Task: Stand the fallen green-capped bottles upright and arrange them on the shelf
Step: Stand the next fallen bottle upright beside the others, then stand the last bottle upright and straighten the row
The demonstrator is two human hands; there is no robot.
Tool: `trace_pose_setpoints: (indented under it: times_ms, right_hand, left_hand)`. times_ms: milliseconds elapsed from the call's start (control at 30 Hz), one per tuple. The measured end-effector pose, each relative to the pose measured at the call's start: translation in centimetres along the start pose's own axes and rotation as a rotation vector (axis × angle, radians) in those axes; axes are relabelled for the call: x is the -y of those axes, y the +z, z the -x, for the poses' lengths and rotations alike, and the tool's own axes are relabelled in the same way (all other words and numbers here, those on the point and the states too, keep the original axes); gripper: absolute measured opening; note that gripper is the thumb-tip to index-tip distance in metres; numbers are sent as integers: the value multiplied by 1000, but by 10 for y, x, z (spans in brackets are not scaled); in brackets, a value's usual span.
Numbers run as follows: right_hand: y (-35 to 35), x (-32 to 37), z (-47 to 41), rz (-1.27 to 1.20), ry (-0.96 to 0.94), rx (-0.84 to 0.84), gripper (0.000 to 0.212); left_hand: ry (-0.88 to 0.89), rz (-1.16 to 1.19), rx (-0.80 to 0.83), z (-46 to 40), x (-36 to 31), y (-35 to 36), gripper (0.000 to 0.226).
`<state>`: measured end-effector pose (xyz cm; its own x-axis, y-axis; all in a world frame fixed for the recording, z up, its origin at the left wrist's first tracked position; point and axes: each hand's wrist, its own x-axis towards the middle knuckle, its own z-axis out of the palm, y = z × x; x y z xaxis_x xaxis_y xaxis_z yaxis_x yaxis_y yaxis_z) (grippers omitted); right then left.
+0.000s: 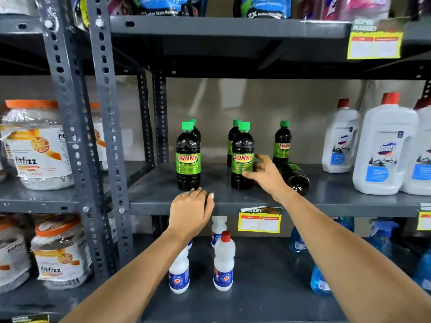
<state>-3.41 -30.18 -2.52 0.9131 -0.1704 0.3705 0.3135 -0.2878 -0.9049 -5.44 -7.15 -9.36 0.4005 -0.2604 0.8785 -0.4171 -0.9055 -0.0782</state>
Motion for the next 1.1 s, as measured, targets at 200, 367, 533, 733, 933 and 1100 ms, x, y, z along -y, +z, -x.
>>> trace_pose_setpoints:
  times_ms: [200, 367, 533, 733, 933, 1100]
  right_hand:
    - [-28, 22, 17, 353, -488, -447, 10]
    - [-67, 28, 7, 662, -144, -555, 25]
    - [-108, 8, 0, 314, 404, -273, 68]
    - [-118, 0, -13, 266, 442, -111, 57]
    - [-125, -15, -15, 40, 395, -185, 85]
    - [-136, -24, -12, -42, 256, -232, 52]
  left_hand:
    - [56, -36, 199, -17, -42, 4, 58]
    - [104, 78, 258, -30, -83, 12, 61]
    - [106, 175, 332, -47, -105, 15, 58]
    - [248, -22, 452, -68, -124, 8, 74]
    - [250, 104, 419, -62, -144, 20, 62]
    - [159, 0, 343, -55, -145, 28, 69]
